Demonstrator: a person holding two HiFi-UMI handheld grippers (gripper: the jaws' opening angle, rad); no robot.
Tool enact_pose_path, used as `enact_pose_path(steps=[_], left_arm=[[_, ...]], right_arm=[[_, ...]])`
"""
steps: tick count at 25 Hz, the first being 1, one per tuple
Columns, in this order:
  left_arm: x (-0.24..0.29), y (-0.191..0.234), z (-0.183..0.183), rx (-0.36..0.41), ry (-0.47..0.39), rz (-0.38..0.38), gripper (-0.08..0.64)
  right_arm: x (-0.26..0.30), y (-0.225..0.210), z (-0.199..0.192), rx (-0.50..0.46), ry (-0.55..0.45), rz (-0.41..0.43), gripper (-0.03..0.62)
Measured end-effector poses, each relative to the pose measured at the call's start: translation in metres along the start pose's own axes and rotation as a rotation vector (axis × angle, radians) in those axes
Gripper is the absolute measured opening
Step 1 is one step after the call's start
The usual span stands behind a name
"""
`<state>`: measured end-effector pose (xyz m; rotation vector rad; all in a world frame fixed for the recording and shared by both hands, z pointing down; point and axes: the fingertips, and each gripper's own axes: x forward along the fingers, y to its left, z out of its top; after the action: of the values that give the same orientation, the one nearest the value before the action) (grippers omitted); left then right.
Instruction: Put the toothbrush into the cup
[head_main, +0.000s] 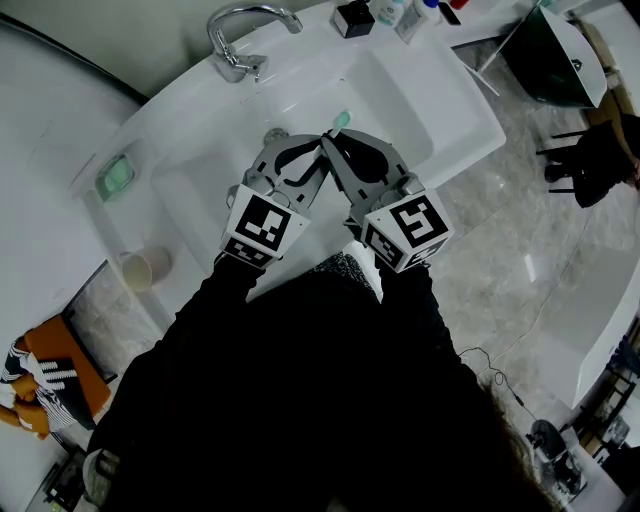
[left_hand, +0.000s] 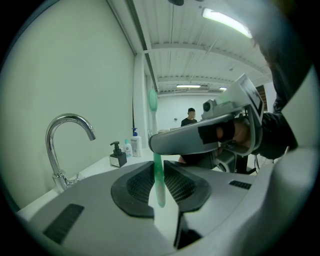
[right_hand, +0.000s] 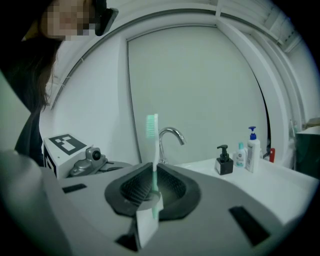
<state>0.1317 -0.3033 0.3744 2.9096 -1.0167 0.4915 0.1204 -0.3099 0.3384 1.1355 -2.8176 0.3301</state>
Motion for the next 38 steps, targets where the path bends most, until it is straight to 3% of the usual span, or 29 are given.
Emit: enact_pose_path(steps=[21, 30, 35, 38], left_arm=[[-0.018, 0.017, -0.006, -0.034, 0.005, 0.070, 0.060], [-0.047, 0.033, -0.006, -0.074, 0.006, 0.159, 0.009], [-0.068, 0.042, -0.012, -0.191, 0.012, 0.211, 0.008], [-0.081, 0.045, -0.011, -0.189, -0.011, 0.243, 0.008]], right_arm=[[0.000, -0.015, 0.017, -0.006, -0.030, 0.027, 0.029], [0.020, -0.001, 0.022, -0.023, -0.012, 0.114, 0.029], [0.033, 0.018, 0.022, -0.037, 0.003, 0.180, 0.029], [0.039, 0.031, 0.022, -0.045, 0.012, 0.222, 0.030]])
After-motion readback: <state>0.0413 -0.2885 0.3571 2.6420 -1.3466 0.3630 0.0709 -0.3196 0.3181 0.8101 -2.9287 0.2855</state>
